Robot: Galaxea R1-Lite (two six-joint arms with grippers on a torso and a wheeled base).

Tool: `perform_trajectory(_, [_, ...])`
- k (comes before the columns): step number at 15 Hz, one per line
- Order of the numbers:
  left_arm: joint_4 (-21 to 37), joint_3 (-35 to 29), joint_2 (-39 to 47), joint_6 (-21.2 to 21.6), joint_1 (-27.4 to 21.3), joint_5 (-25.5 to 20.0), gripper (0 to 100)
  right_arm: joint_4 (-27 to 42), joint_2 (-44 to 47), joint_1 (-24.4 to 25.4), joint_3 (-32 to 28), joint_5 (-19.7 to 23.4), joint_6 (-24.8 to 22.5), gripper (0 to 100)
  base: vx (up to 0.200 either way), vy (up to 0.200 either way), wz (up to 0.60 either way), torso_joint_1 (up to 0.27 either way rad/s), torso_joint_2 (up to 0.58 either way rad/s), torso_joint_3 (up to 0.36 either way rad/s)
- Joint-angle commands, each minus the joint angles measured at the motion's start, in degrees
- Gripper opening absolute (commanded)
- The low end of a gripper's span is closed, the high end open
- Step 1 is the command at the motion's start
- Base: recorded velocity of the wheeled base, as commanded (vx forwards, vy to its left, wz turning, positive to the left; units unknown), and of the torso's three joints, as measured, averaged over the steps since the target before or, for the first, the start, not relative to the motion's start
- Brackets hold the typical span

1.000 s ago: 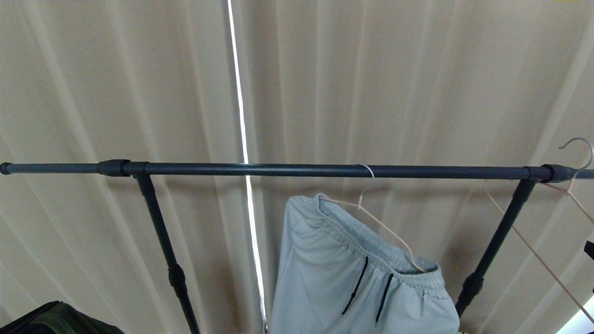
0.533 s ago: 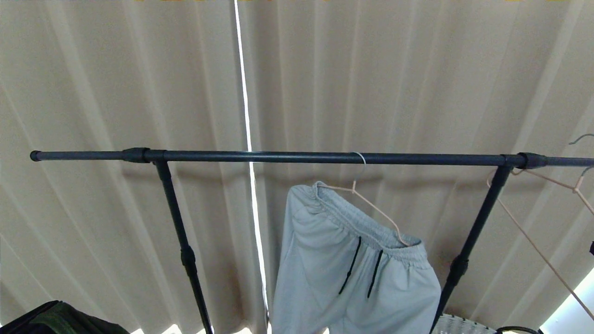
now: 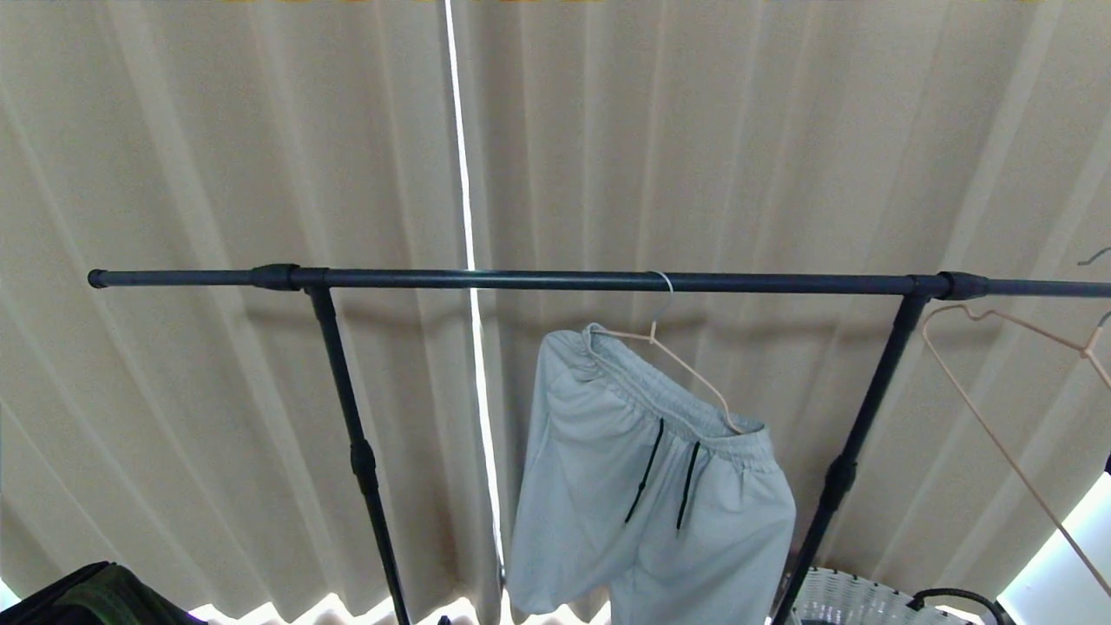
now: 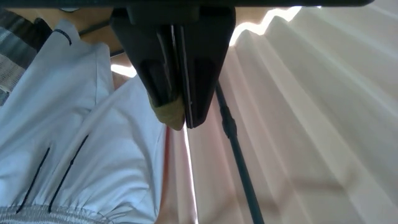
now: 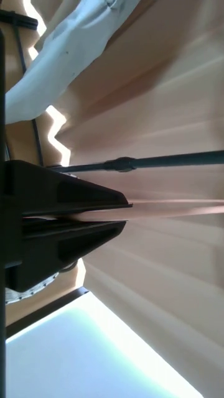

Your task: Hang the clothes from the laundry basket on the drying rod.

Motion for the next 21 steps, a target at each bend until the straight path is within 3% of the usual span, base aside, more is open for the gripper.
perform_trajectory(1, [0.0,0.1,0.0,0.0,0.0,0.0,0,0.1,0.1,0.1,0.2,0.0,0.0,0,0.000,0.000,0.00,0.000,0.00,0.000])
perform_trajectory(3, [0.0,0.1,0.0,0.0,0.0,0.0,0,0.1,0.0,0.2,0.5,0.1,0.0,0,0.000,0.000,0.00,0.000,0.00,0.000])
perform_trajectory(8, [0.0,0.0,-0.5,0.0,0.0,0.1,0,0.1,0.3,1.7,2.6,4.1,0.0,0,-0.200,0.000,0.00,0.006,0.01,0.002])
perform_trajectory(12, [0.0,0.9,-0.5,0.1,0.0,0.1,0,0.0,0.3,2.6,3.3,4.8,0.0,0,-0.150,0.000,0.00,-0.003,0.00,0.007])
perform_trajectory(16, [0.1,0.9,-0.5,0.0,0.0,0.0,0,-0.7,-0.7,8.8,2.9,8.2,0.0,0,0.000,0.000,0.00,0.000,0.00,0.000])
perform_trajectory(21, [0.5,0.4,0.3,1.0,0.1,-0.2,0,-0.7,-2.8,21.0,2.6,16.2,0.1,0,0.000,0.000,0.00,0.000,0.00,0.000])
